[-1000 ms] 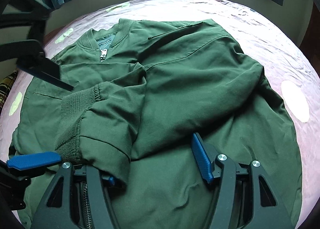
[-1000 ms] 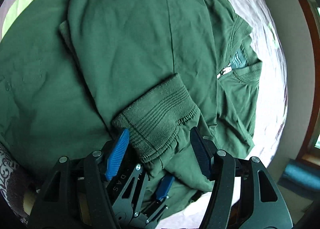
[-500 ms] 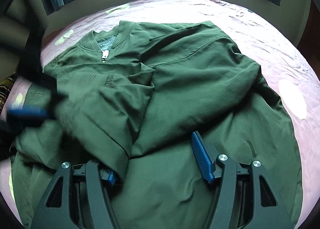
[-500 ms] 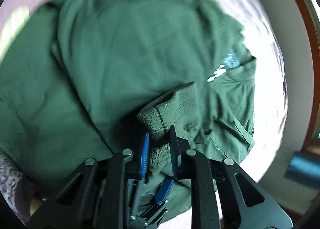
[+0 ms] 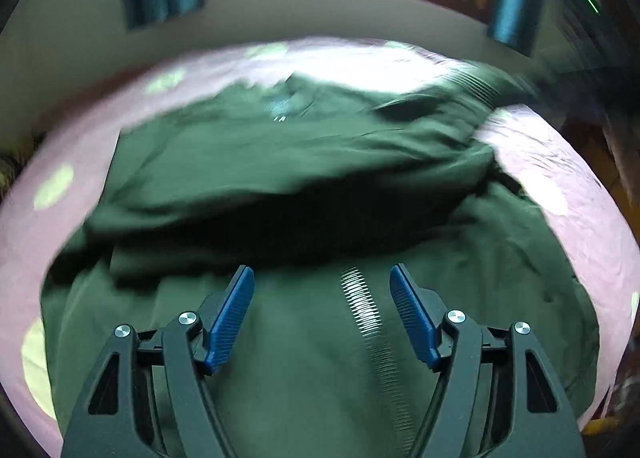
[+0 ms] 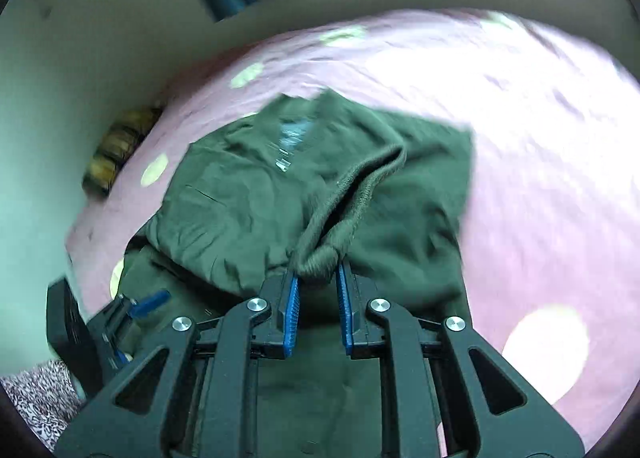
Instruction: Fold small clothes
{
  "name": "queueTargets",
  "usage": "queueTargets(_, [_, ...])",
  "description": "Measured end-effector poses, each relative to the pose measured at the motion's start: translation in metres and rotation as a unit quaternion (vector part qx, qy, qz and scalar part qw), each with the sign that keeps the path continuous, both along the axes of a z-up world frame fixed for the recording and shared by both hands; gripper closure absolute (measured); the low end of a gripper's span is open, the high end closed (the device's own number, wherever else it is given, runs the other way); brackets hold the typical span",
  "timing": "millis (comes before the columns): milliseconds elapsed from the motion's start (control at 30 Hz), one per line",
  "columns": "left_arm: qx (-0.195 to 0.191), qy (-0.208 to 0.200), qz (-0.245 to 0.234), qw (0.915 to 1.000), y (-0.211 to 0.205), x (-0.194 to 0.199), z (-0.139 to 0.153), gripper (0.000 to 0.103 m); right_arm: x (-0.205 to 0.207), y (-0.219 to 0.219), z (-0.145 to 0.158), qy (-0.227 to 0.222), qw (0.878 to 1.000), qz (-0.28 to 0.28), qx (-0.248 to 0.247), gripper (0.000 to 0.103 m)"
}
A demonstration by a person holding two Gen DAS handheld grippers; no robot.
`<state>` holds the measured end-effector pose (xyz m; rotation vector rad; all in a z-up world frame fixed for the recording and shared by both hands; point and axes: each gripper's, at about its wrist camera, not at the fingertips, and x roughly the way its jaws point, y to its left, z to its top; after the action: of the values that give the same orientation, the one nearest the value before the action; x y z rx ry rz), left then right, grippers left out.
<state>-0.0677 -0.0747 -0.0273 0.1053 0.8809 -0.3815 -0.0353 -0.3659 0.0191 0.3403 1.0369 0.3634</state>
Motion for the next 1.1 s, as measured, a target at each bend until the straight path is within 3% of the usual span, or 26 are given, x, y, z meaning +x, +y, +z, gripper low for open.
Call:
queueTargets(167, [-0.083,0.052,0.071,0.9927,0.055,0.032,-0.004,0.033,-0.015,-0.023,-0.057,0.027,0.992,-0.044,0.114,0.085])
queueTargets(267, [-0.101,0.053,0.098,0.9886,0.074,0.044,-0.003,0.033,-0.018,-0.040,-0.066,0.013,0.978,-0.080,0.190,0.073])
queueTargets(333, [-0.110,0.056,0.114,0.9857,0.087,0.052,-0.002,0.033,-0.016,-0.045,-0.072,0.011,0.970,-0.098,0.224,0.052])
queueTargets(367, [-0.104,0.053,0.121,0.9857,0.089,0.054,-0.001,0.033,-0.014,-0.044,-0.075,0.018,0.967,-0.101,0.234,0.052])
queueTargets(433, [-0.096,0.042,0.148,0.9834,0.107,0.059,0.001,0.033,-0.010,-0.033,-0.076,0.030,0.973,-0.092,0.210,0.056])
queueTargets(467, [-0.099,0.044,0.157,0.9816,0.114,0.062,0.001,0.033,-0.009,-0.026,-0.074,0.035,0.977,-0.088,0.189,0.063])
queueTargets(500, [-0.098,0.046,0.173,0.9790,0.123,0.065,-0.001,0.033,-0.007,-0.020,-0.071,0.043,0.981,-0.084,0.168,0.081])
queueTargets(567, [-0.094,0.048,0.195,0.9750,0.136,0.069,-0.004,0.033,-0.007,-0.004,-0.061,0.056,0.990,-0.083,0.102,0.083])
queueTargets(667, [-0.094,0.061,0.221,0.9687,0.154,0.079,-0.013,0.033,-0.008,0.027,-0.028,0.016,0.998,-0.048,0.025,0.086])
queueTargets(800, [-0.117,0.068,0.250,0.9587,0.174,0.090,-0.015,0.033,-0.004,0.063,0.019,-0.058,0.998,-0.002,0.011,0.086])
queueTargets(933, [-0.164,0.086,0.270,0.9447,0.192,0.094,-0.017,0.033,0.007,0.073,0.057,-0.142,0.989,0.019,0.042,0.087])
queueTargets(1000, [-0.182,0.092,0.277,0.9388,0.197,0.095,-0.020,0.034,0.011,0.059,0.049,-0.144,0.988,0.006,0.048,0.087])
queueTargets(1100, [-0.184,0.097,0.273,0.9393,0.199,0.096,-0.022,0.035,0.021,0.016,-0.014,-0.062,0.995,-0.054,0.056,0.087])
